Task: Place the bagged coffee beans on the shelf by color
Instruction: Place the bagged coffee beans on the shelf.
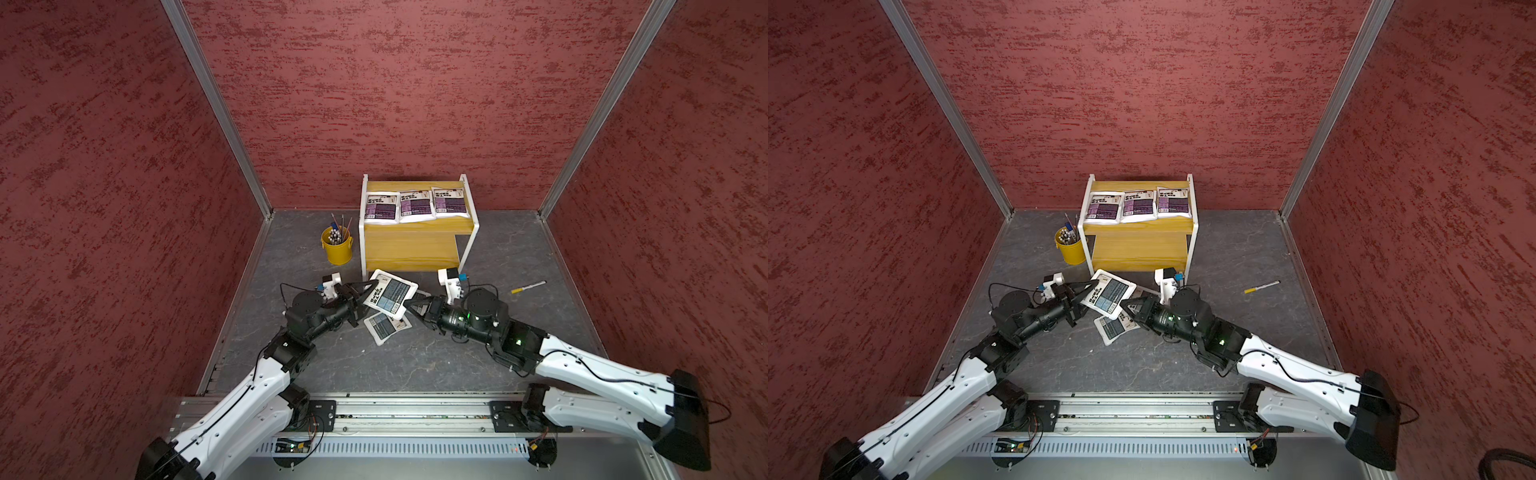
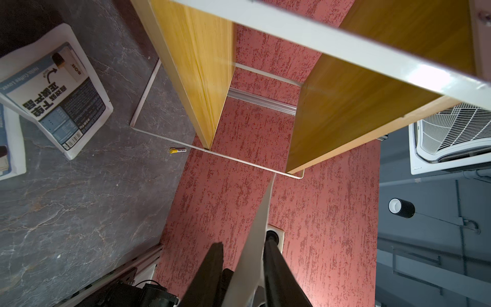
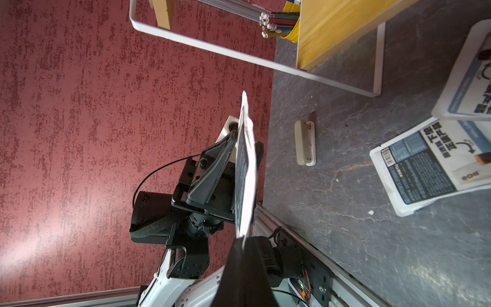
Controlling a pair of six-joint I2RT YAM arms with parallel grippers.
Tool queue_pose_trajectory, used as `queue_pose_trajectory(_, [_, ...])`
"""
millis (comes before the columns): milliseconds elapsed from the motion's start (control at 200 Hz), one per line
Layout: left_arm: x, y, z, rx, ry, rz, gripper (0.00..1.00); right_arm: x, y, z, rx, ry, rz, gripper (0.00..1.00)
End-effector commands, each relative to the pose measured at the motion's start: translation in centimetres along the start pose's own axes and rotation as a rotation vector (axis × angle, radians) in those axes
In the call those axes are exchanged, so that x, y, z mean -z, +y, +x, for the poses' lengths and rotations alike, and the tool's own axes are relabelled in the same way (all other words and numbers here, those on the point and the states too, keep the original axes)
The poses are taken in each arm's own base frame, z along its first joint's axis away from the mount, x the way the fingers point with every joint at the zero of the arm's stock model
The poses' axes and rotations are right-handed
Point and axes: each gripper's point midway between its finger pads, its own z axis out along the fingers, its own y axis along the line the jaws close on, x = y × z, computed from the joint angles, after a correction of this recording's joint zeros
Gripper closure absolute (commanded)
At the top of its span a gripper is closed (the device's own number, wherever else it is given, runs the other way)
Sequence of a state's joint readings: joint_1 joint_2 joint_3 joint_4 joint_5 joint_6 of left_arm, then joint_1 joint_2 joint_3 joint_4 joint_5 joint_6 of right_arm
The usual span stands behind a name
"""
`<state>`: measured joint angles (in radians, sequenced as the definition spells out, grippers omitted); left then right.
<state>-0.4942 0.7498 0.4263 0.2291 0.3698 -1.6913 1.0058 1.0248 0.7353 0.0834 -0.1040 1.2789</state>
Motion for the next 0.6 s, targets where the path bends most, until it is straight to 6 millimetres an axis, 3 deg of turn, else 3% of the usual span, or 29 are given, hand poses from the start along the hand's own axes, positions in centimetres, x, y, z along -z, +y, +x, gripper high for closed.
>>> queue_pose_trajectory(0, [0.29,-1.56,0.56,-0.058,0.022,0.016,0.72,0.01,0.39,0.38,0.006,0.006,-0.024,1.0])
queue_pose_trajectory(145, [0.32,-1.41,0.44,-0.079,0.03,-0.005,0.74,0.14,0.34,0.4,0.006,0.006,-0.024,1.0])
queue_pose_trajectory(596, [-0.61,-1.27,0.79,-0.116,0.132,-0.05,0.78,0.48,-0.3,0.62,0.013,0.01,-0.014,0.65])
